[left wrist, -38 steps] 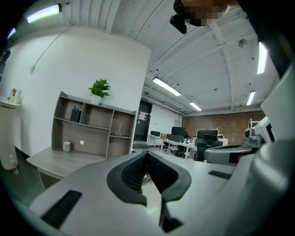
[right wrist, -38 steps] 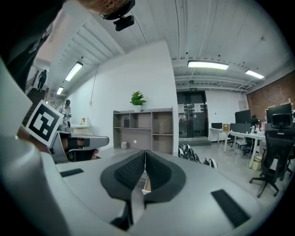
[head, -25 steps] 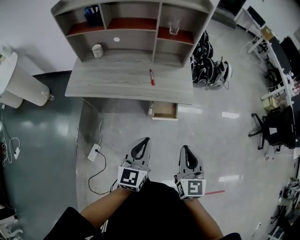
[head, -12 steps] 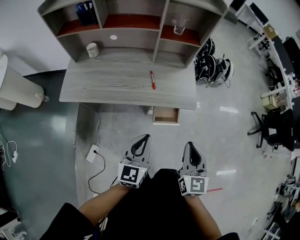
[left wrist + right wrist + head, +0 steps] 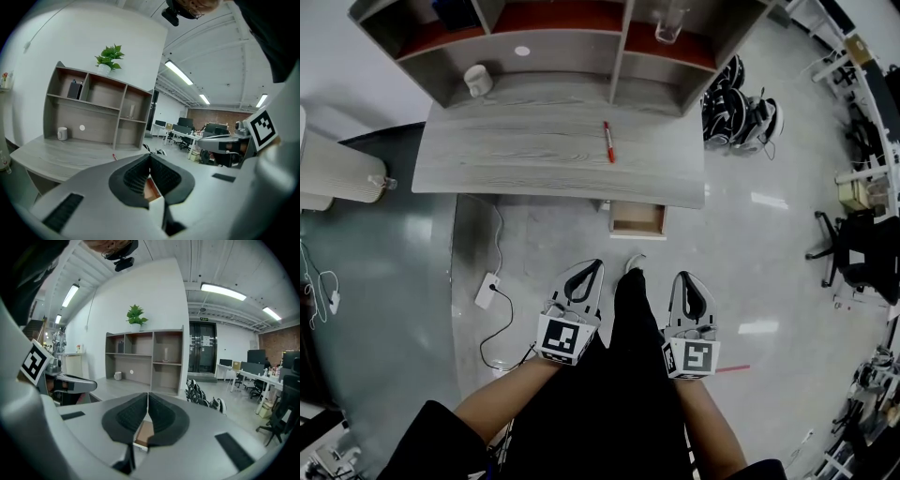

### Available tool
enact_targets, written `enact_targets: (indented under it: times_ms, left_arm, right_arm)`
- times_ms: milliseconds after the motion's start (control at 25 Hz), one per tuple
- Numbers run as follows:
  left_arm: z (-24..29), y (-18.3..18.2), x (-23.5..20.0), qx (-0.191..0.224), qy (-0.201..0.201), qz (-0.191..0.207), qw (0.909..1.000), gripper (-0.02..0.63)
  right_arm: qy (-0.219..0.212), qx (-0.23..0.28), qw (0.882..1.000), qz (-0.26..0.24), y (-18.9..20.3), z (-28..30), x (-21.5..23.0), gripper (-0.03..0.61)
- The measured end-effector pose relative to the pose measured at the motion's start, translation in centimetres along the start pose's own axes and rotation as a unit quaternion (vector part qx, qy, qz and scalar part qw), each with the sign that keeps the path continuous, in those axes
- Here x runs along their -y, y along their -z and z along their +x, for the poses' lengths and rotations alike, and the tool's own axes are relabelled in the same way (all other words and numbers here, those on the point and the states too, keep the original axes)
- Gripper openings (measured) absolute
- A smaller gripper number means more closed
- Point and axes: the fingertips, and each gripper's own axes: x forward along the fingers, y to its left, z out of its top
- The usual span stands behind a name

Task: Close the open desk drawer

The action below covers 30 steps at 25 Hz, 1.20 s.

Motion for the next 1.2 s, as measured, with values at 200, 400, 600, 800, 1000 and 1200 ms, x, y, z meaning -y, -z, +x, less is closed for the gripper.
enact_targets:
  times_ms: [200, 400, 600, 800, 1000, 1200]
  left_arm:
    - [3.3, 2.2, -1.0, -0.015, -0.025, 0.018, 0.9994, 0.014]
    - [6.3, 5.6, -2.5, -0.043, -0.047, 0.028, 0.9976, 0.014]
    - [9.0, 7.4, -2.8, -0.054, -0.053, 0.019, 0.9969, 0.014]
    - [10.7, 11.2, -3.3, -0.071, -0.058, 0.007, 0.9957, 0.014]
    - [12.2, 15.0, -3.6, -0.098, -0.058, 0.004, 0.9935, 0.014]
    - [13.6, 18.6, -4.1, -0.119, -0.057, 0.007, 0.9913, 0.015]
  right_arm:
    - [-0.020, -0.006, 1.000, 0.008, 2.9, 2.5, 1.8, 0.018]
    - [-0.034, -0.034, 0.998, 0.032, 7.1, 4.6, 3.9, 0.018]
    - [-0.076, -0.053, 0.995, 0.047, 10.7, 8.0, 5.1, 0.018]
    - [-0.097, -0.081, 0.992, 0.027, 15.9, 10.7, 6.4, 0.018]
    - [-0.108, -0.116, 0.987, 0.037, 20.5, 12.2, 8.1, 0.020]
    - [-0.128, -0.144, 0.981, 0.031, 24.8, 13.3, 8.4, 0.021]
